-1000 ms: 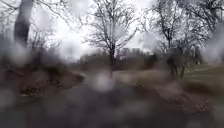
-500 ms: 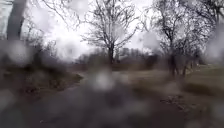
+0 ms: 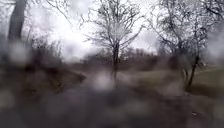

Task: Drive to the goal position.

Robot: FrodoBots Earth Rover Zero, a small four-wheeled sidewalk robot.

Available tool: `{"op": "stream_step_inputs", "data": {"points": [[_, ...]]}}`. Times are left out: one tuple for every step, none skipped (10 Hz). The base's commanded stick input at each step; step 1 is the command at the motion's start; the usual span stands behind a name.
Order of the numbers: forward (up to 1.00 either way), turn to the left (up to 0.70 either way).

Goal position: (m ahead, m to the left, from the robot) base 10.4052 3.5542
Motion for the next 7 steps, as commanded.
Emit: {"op": "stream_step_inputs", "data": {"points": [[1.0, 0.0], [1.0, 0.0], [1.0, 0.0], [1.0, 0.0], [1.0, 0.0], [1.0, 0.0], [1.0, 0.0]]}}
